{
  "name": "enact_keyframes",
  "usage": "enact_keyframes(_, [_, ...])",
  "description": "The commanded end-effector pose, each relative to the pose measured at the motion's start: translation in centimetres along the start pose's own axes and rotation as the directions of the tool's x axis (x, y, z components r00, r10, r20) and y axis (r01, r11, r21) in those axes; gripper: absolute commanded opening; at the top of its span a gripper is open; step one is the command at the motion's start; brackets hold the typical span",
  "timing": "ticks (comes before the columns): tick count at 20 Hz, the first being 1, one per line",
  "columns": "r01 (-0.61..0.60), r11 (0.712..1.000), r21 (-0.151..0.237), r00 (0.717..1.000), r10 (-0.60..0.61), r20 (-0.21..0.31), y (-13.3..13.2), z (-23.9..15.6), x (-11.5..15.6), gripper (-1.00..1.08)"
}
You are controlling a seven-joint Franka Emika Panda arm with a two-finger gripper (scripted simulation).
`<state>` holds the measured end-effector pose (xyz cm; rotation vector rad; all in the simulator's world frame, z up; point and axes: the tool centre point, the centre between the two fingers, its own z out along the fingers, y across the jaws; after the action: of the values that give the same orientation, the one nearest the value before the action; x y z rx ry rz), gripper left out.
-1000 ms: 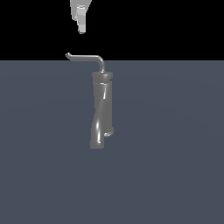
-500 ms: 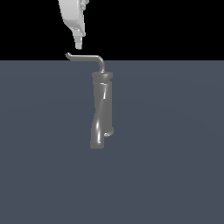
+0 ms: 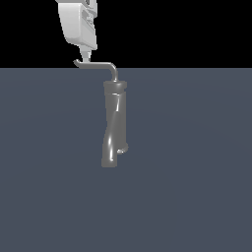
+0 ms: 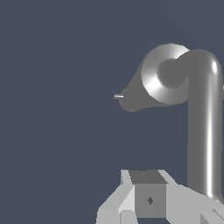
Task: Turn on the faucet by rotating a designated handle.
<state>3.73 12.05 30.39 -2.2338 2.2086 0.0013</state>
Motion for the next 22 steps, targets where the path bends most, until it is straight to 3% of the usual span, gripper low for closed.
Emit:
enact_keyframes(1, [-0.015,1.000,0.000,1.000,0.015,-0.001,-0.2,0.3,-0.1,-1.00])
enact_keyframes(8, [-0.019,1.000,0.000,1.000,0.019,-0.001,-0.2,0.4,-0.2,-1.00])
enact_keyframes(22, [-0.019,1.000,0.000,1.000,0.019,-0.001,4.0,0.4,-0.6,-1.00])
